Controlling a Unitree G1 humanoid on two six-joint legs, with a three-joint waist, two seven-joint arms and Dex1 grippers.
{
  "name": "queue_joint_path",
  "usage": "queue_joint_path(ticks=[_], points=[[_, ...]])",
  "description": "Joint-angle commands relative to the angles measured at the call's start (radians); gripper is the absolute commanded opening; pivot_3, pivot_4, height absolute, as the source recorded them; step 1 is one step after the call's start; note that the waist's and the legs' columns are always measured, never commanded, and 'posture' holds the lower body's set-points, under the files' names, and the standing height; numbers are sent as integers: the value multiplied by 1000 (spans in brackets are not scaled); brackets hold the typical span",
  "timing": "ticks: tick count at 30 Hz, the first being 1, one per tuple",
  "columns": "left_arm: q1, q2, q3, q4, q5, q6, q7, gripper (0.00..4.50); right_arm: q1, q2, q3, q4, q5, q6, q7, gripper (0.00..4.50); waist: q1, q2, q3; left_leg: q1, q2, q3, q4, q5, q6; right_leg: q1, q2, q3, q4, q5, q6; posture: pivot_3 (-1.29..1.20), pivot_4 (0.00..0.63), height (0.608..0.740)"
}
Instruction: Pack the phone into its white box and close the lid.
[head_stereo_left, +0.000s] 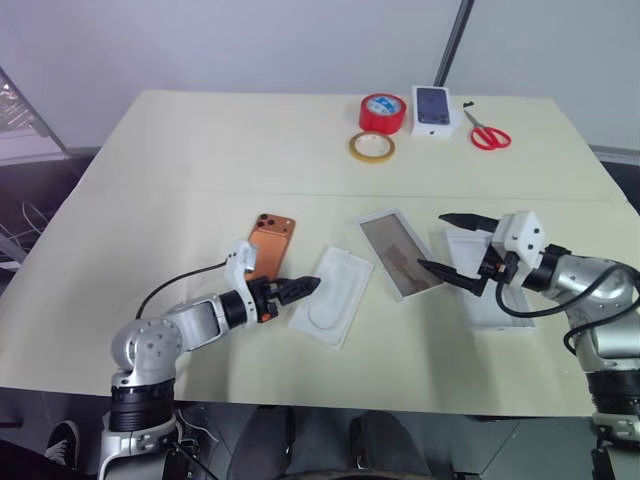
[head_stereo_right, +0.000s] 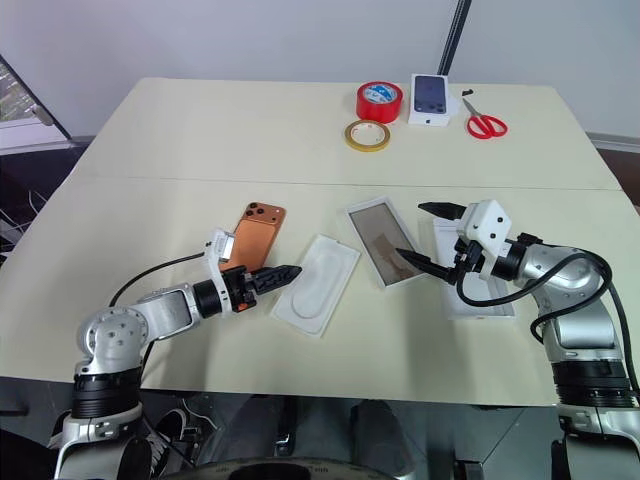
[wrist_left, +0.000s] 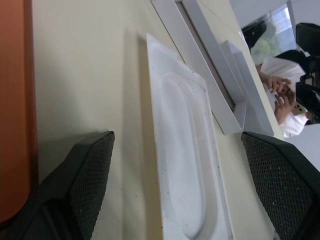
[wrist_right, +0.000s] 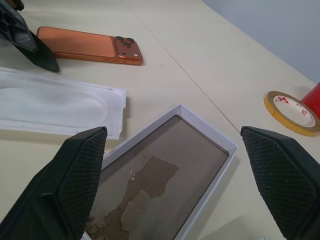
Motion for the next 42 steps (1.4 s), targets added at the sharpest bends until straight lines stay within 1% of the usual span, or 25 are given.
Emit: queue_joint_path(ticks=[1, 2, 3, 5, 7, 9, 10, 13, 17, 20, 21, 26, 27, 32, 35, 37, 40, 41, 42], points=[[3, -19, -38, 32, 10, -18, -29, 4275, -2, -9, -13, -1, -12, -28, -2, 4500, 0, 0, 0, 0, 0, 0, 0, 0, 0, 0, 0, 0, 0, 0, 0, 0, 150, 740], [-4, -34, -17, 41, -12, -12, -25, 4275, 0, -8, -12, 2, -17, -33, -5, 4500, 1, 0, 0, 0, 0, 0, 0, 0, 0, 0, 0, 0, 0, 0, -1, 0, 150, 740], [-8, -32, -23, 45, -1, -18, -31, 4275, 1, -4, -13, 3, -18, -31, -11, 4500, 1, 0, 0, 0, 0, 0, 0, 0, 0, 0, -1, 0, 0, -1, -2, 0, 150, 740], [-8, 0, -88, 35, 64, -51, -66, 4275, 0, 3, -13, 1, -20, -29, -17, 4500, 0, 0, 0, -1, 0, 0, 0, 0, 0, 0, -1, 0, -2, -1, -2, 0, 150, 740], [-6, 14, -116, 32, 89, -68, -84, 4275, -1, 5, -13, 1, -21, -29, -19, 4500, 0, 0, 0, -1, 0, 0, -1, 0, 0, 0, -1, 0, -3, -1, -2, 0, 150, 740], [-11, -30, -90, 72, 67, -55, -55, 4275, 9, 11, -12, -21, -21, -25, -30, 4500, 1, 1, 0, -1, -1, 0, -2, 0, 0, 0, -1, 0, -4, -1, -2, 0, 150, 740], [-10, -35, -98, 78, 70, -50, -58, 4275, 16, 13, -12, -28, -21, -26, -34, 4500, 2, 1, 0, -1, -1, 0, -2, 0, 0, 0, -1, 0, -5, 0, -1, 0, 150, 740], [-6, -44, -108, 75, 74, -40, -68, 4275, 29, 15, -13, -38, -22, -24, -40, 4500, 2, 1, 0, -2, -1, 0, -3, 0, 0, 0, -2, -1, -7, 0, 0, 0, 150, 740], [5, -23, -139, 57, 72, -32, -119, 4275, 35, 16, -9, -50, -24, -24, -46, 4500, 0, 1, 0, -3, -2, 0, -5, 0, 0, 0, -2, -1, -9, 1, 0, 0, 150, 740], [-19, -12, -149, 108, 127, -45, -99, 3471, 29, 13, -11, -49, -21, -18, -46, 4500, 2, 1, -1, -2, -2, 0, -7, 0, 0, 0, -2, -1, -11, 1, 1, 0, 150, 740], [-21, -17, -140, 113, 125, -37, -93, 3013, 28, 13, -11, -50, -21, -17, -47, 4500, 2, 1, -1, -2, -2, 0, -8, 0, 0, 0, -2, -2, -11, 1, 1, 0, 150, 740], [-18, -33, -126, 114, 125, -15, -68, 430, 29, 12, -9, -55, -21, -17, -48, 4500, 2, 2, -1, -2, -2, 0, -11, 0, 0, 0, -2, -2, -13, 1, 3, 0, 150, 740], [-18, -35, -125, 113, 127, -12, -66, 34, 29, 12, -9, -55, -20, -17, -48, 4500, 2, 3, -2, -1, -3, 0, -12, 0, 0, 0, -2, -2, -13, 1, 3, 0, 150, 740], [-20, -76, -78, 111, 108, 10, -25, 34, 26, 16, -7, -57, -21, -17, -52, 4500, -2, 4, -3, 3, -2, 0, -12, 1, -1, 3, -2, -2, -11, 1, 3, 0, 150, 740], [-49, -134, 27, 135, 60, 16, 41, 34, 32, 19, -4, -58, -16, -13, -51, 4500, 0, 4, -3, 3, -2, 0, -12, 1, -1, 3, -1, -2, -11, 2, 3, 0, 150, 740], [-61, -156, 68, 142, 42, 26, 70, 34, 36, 20, -2, -62, -11, -8, -47, 4500, 0, 4, -2, 3, -3, 0, -12, 1, -1, 3, -1, -2, -11, 2, 3, 0, 150, 740], [-93, -196, 214, 162, -102, 51, 130, 34, 90, 17, 37, -142, 35, 37, 12, 4500, -1, 3, -2, 3, -2, -1, -12, 1, -1, 3, 0, -2, -11, 2, 4, 0, 150, 740], [-99, -200, 242, 166, -141, 62, 143, 34, 109, 11, 54, -161, 31, 33, 30, 4500, -2, 1, -1, 3, -2, -1, -12, 1, -2, 3, 0, -2, -11, 2, 4, 0, 150, 740], [-100, -194, 248, 164, -147, 66, 150, 34, 131, -2, 73, -174, 23, 24, 60, 4500, -3, 1, 0, 2, -1, -1, -12, 1, -2, 2, 1, -2, -11, 2, 4, 0, 150, 740]])
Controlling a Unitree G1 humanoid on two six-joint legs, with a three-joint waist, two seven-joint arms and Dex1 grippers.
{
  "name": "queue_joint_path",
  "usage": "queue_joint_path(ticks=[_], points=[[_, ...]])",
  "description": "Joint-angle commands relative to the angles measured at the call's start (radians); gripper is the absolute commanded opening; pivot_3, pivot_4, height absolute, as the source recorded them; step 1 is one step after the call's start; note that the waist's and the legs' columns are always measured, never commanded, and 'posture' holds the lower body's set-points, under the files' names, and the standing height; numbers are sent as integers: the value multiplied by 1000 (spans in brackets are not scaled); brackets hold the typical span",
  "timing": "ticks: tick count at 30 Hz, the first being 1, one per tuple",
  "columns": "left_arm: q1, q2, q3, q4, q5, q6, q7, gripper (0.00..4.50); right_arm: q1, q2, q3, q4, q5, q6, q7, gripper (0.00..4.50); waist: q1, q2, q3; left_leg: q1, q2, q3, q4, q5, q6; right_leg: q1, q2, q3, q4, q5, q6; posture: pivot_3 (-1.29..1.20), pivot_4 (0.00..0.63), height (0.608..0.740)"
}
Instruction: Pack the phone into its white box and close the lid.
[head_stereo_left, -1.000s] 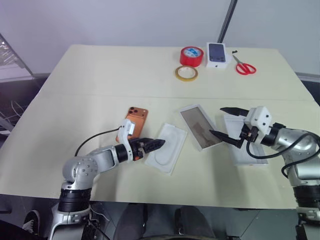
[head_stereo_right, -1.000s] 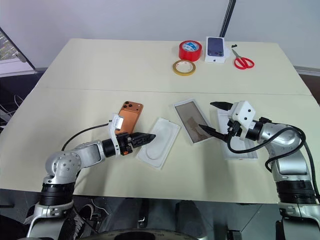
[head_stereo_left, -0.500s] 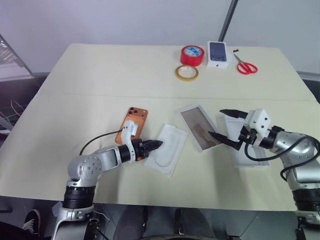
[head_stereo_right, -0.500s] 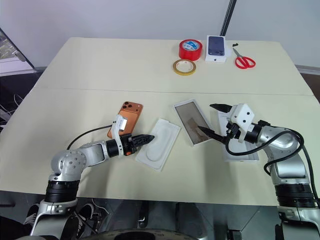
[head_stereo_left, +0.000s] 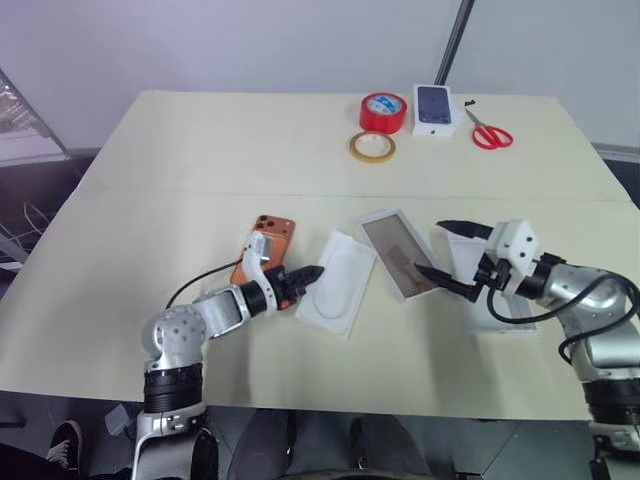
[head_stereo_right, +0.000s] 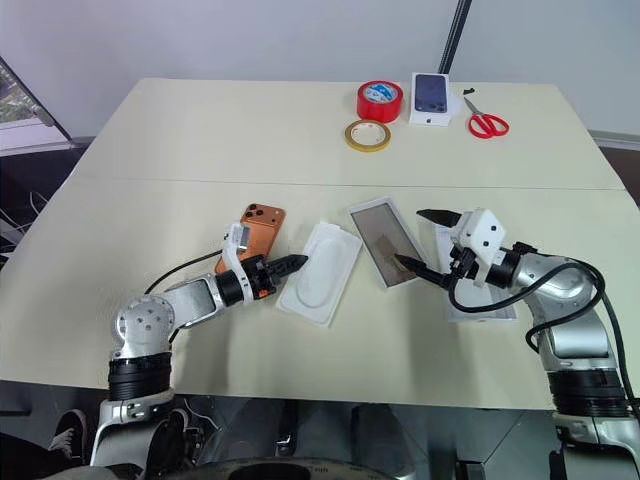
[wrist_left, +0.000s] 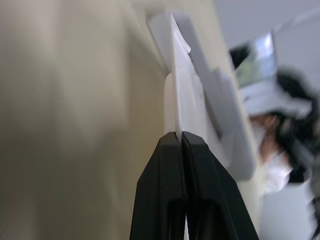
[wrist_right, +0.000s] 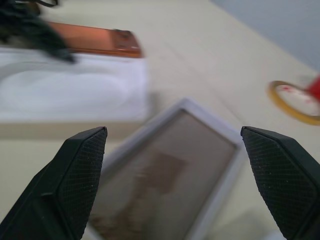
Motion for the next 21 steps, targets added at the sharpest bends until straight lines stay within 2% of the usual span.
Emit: queue_joint_path(ticks=[1, 4, 8, 13, 16, 21], points=[[-5, 12, 65, 12, -68, 22, 46, 34, 47, -31, 42, -76, 5, -15, 78, 4500, -3, -1, 1, 0, 0, 0, 0, 0, 0, -1, 1, 0, 0, 0, 0, 0, 150, 740], [-11, 5, 97, 24, -119, 26, 77, 34, 55, -72, 77, -30, -47, -80, 142, 4500, -4, -2, 2, 0, 0, 1, 0, 1, -1, -1, 1, 1, 0, 0, 1, 0, 150, 740], [-3, 13, 84, 2, -133, 8, 87, 34, -55, -99, 126, 157, -158, -245, 181, 4500, -7, -5, 4, 0, 0, 1, 1, 1, -2, 0, 1, 1, 0, 2, 3, 0, 150, 740], [14, 22, 49, -15, -115, -20, 80, 34, -180, -81, 190, 357, -215, -380, 253, 4500, -7, -5, 4, 0, 0, 0, 1, 3, -6, 0, 1, 1, 0, 2, 2, 0, 150, 740], [21, 34, 28, -20, -99, -41, 72, 0, -235, -67, 231, 479, -247, -431, 290, 3631, -6, -5, 4, 0, 0, 0, 0, 6, -10, 0, 2, 1, -1, 2, 2, 0, 150, 740], [21, 58, 30, -23, -108, -72, 70, 0, -299, -39, 251, 596, -258, -484, 306, 1238, -12, -6, 4, 0, 0, 1, 1, 6, -11, 0, 2, 1, 0, 2, 2, 0, 150, 740]])
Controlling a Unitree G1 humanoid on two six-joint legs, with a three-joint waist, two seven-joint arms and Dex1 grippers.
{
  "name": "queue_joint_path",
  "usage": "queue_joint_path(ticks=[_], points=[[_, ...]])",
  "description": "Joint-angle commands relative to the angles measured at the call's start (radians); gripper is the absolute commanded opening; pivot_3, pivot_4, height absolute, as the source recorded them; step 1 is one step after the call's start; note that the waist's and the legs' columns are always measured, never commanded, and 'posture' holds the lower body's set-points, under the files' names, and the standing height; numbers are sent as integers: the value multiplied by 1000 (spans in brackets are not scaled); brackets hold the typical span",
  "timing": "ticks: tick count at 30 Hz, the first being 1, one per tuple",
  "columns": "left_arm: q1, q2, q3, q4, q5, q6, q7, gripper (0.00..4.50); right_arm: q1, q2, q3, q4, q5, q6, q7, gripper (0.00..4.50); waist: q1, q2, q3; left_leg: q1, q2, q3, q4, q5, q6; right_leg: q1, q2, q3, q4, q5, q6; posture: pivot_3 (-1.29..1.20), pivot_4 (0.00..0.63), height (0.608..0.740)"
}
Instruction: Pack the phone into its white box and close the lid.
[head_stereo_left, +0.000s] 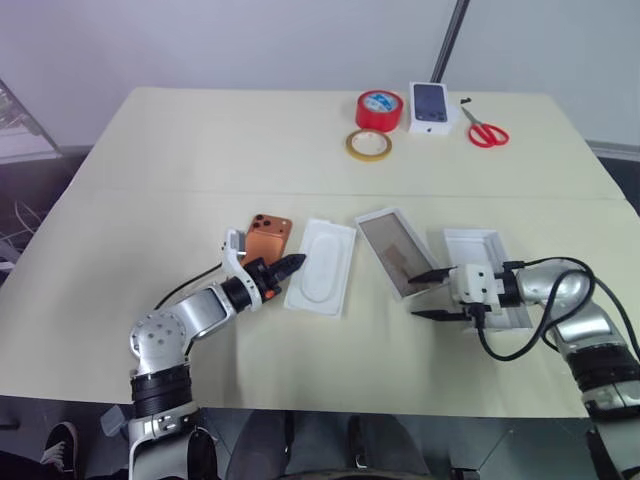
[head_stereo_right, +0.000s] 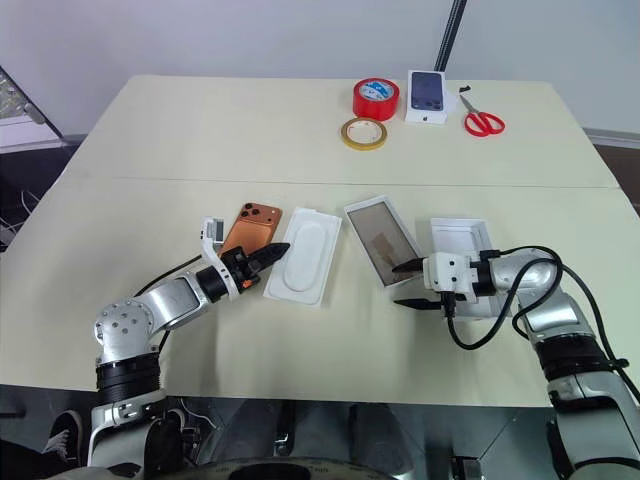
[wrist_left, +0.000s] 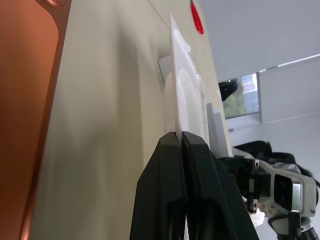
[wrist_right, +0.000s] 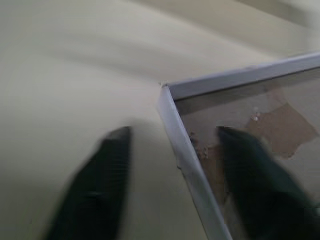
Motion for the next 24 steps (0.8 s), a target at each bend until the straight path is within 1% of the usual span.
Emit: queue_joint_path(ticks=[1, 2, 3, 6, 8, 11, 12, 15, 17, 20, 24], points=[[0, 14, 4, -21, -7, -32, -8, 0, -29, 6, 9, 70, -28, -47, 2, 749, -6, 0, 0, 0, 0, 0, 0, 0, 0, 0, 0, 0, 0, 0, 0, 0, 150, 740], [-3, 11, 10, -20, -9, -43, -1, 0, -28, 15, 10, 68, -24, -52, -1, 222, -6, 0, 0, 0, 0, 0, 0, 0, 0, 0, 0, 0, 0, 0, 0, 0, 150, 740], [-4, 9, 13, -20, -11, -52, 5, 0, -27, 23, 11, 66, -20, -55, -3, 49, -7, 0, 0, 0, 0, 0, 0, 0, 0, 1, 0, 0, 0, 0, 0, 0, 150, 740], [-42, -20, 57, -14, -88, -75, 62, 0, -1, 89, 12, -52, 32, 26, -51, 49, -10, -1, 1, 0, 0, 0, 0, 0, 0, 0, 0, 0, 0, 0, 0, 0, 150, 740], [-68, -35, 80, -7, -130, -89, 98, 0, 23, 134, 21, -128, 13, 38, -110, 49, -13, -2, 1, 0, 1, -1, -1, 0, 0, 0, 0, -1, 0, 0, 0, 0, 150, 740], [-115, -36, 99, 7, -175, -115, 139, 0, 93, 207, 61, -319, 12, 200, -195, 49, -14, -2, 1, 0, 2, -1, -1, 1, -1, -1, 1, 0, 1, 0, 0, 0, 150, 740], [-121, -34, 98, 9, -182, -119, 145, 0, 106, 214, 65, -354, 14, 245, -208, 49, -13, -2, 1, 0, 2, -1, -2, 1, -2, -2, 1, 0, 1, 0, 0, 0, 150, 740], [-169, -38, 101, 27, -215, -154, 178, 0, 117, 285, 89, -458, -26, 408, -339, 49, -11, -3, 2, -1, 1, 0, -1, 1, -2, -2, 1, 0, 1, 0, 1, 0, 150, 740], [-182, -35, 86, 31, -207, -169, 180, 0, 115, 308, 96, -494, -40, 458, -386, 49, -10, -3, 2, -1, 1, 0, -1, 1, -2, -2, 1, 0, 1, 1, 1, 0, 150, 740], [-191, -41, 63, 41, -200, -182, 181, 0, 114, 314, 109, -536, -47, 497, -405, 49, -9, -3, 2, -1, 0, -1, -1, 1, -2, -2, 0, 0, 1, 1, 1, 0, 150, 740], [-179, -37, 40, 47, -184, -191, 171, 0, 111, 295, 98, -550, -18, 533, -389, 49, -10, -3, 2, -1, 0, 0, -1, 1, -2, -2, 0, 0, 1, 1, 1, 0, 150, 740]])
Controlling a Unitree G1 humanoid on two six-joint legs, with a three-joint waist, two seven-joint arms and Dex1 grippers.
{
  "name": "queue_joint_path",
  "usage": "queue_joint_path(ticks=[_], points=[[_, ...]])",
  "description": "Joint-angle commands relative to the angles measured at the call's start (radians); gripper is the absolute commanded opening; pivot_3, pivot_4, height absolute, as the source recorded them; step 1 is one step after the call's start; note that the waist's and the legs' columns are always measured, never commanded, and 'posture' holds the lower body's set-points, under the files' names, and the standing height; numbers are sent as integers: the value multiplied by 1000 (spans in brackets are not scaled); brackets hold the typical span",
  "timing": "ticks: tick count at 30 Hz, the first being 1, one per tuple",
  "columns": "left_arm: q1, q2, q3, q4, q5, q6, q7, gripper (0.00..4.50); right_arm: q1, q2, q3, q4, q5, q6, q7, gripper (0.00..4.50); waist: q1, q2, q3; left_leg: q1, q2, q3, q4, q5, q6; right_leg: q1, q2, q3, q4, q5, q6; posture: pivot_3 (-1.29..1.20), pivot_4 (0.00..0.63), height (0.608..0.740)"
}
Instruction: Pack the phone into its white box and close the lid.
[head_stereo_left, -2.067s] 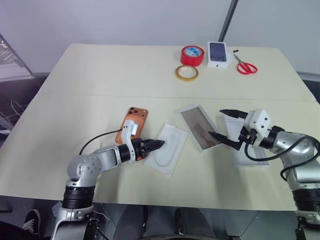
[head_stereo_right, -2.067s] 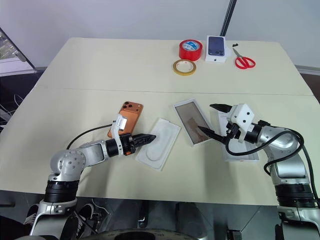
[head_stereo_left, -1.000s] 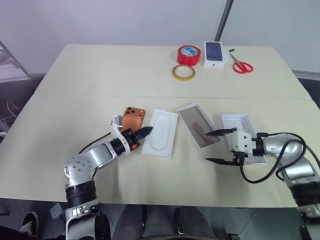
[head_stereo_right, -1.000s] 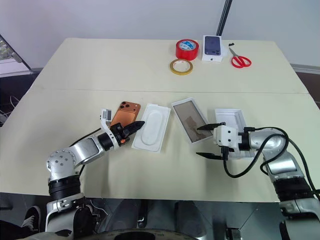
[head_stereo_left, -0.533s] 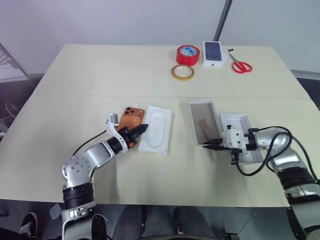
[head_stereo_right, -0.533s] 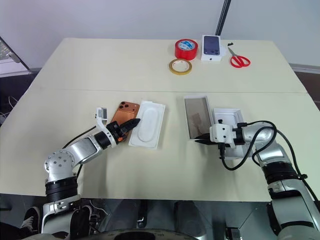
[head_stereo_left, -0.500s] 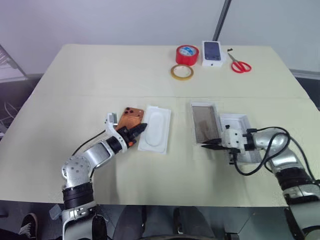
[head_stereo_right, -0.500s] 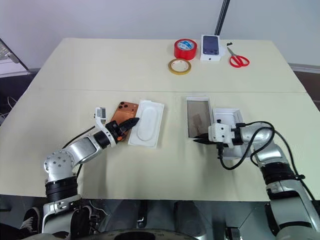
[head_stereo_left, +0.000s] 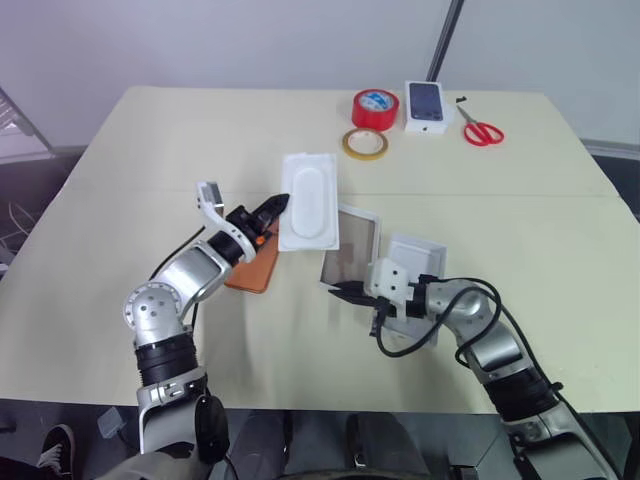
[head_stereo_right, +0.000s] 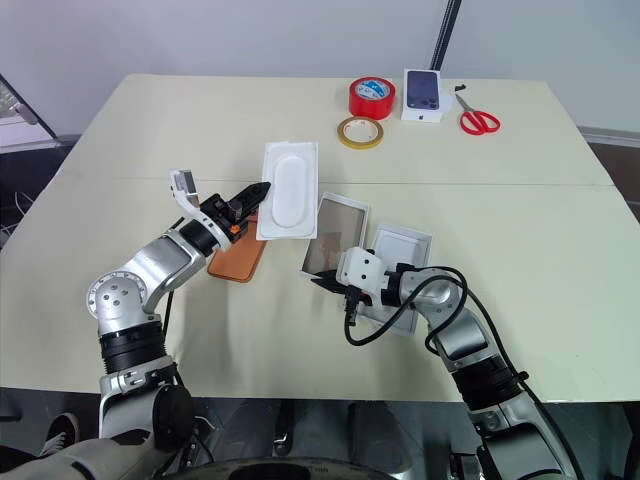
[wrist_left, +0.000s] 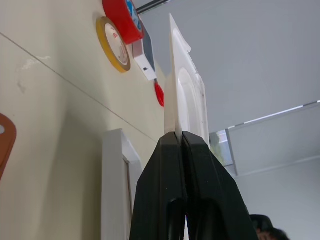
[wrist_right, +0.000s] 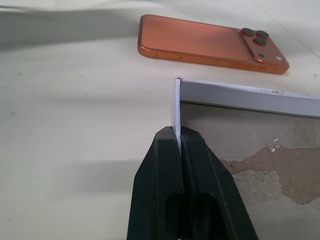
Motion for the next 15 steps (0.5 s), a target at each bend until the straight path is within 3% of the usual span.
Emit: queue_joint_path(ticks=[1, 2, 3, 7, 15], points=[[-1, 8, -24, -11, -3, -17, -11, 0, -6, -23, -20, -66, 46, 28, 26, 49, -1, 0, 0, 0, 0, 0, 0, 0, 0, 0, 0, 0, 0, 0, 0, 0, 150, 740], [0, 9, -26, -10, -4, -20, -12, 0, -2, -27, -21, -75, 57, 33, 36, 592, -1, 0, 0, 0, 0, 0, 0, 0, 0, -1, 0, 0, 0, 0, 0, 0, 150, 740], [-1, 9, -29, -6, -4, -24, -14, 0, -1, -32, -21, -76, 64, 34, 44, 807, -1, 0, 0, 0, 0, 0, 0, 0, 0, 0, 0, 0, 0, 0, 0, 0, 150, 740], [5, 23, -49, -3, 17, -30, -25, 0, 19, -67, -14, -103, 78, 26, 77, 2817, -2, 0, 0, 0, 0, 0, 0, 0, 0, -1, 0, 0, 0, 0, 0, 0, 150, 740], [27, 30, -56, -21, 7, -35, -25, 0, 77, -139, -101, -215, 201, 47, 129, 2817, 3, -1, 0, 0, 0, 0, 0, 0, 0, 0, 0, 0, 0, 0, 0, 0, 150, 740]])
